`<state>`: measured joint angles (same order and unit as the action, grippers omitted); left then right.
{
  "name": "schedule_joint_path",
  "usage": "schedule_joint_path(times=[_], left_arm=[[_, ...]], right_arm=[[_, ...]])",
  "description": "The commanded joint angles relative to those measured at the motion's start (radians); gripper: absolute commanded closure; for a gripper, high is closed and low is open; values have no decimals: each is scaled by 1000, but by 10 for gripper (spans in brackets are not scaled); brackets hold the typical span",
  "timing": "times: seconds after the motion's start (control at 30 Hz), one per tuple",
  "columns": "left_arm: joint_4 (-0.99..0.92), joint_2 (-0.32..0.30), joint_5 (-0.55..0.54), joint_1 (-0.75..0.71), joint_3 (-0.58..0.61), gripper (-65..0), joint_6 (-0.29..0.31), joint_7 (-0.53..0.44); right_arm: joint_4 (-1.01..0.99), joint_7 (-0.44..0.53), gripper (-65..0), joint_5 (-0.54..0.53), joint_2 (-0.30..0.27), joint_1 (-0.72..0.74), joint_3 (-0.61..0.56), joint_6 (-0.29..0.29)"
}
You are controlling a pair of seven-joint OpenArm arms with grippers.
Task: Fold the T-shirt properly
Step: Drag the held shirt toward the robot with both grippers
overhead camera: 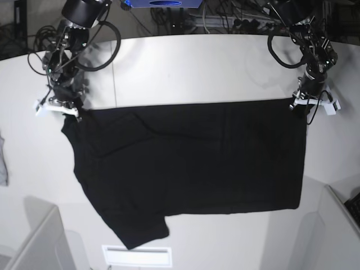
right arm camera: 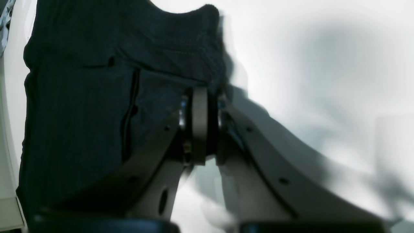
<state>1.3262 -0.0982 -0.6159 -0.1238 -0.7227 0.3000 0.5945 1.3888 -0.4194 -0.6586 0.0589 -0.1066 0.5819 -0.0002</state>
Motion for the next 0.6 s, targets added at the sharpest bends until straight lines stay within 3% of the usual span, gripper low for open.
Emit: schedule_joint_path(times=[0.0, 0.17, 0.57], left_arm=[[6, -19, 27, -20, -1, 0, -17, 38], [11, -34, 27, -41, -2, 0, -17, 106], [120, -33, 27, -130, -2, 0, -17, 112]], right_arm=[[7, -34, 0, 10, 0, -11, 2, -17], [10, -34, 0, 7, 0, -34, 2, -17], [137, -34, 0, 6, 11, -153, 2, -17]])
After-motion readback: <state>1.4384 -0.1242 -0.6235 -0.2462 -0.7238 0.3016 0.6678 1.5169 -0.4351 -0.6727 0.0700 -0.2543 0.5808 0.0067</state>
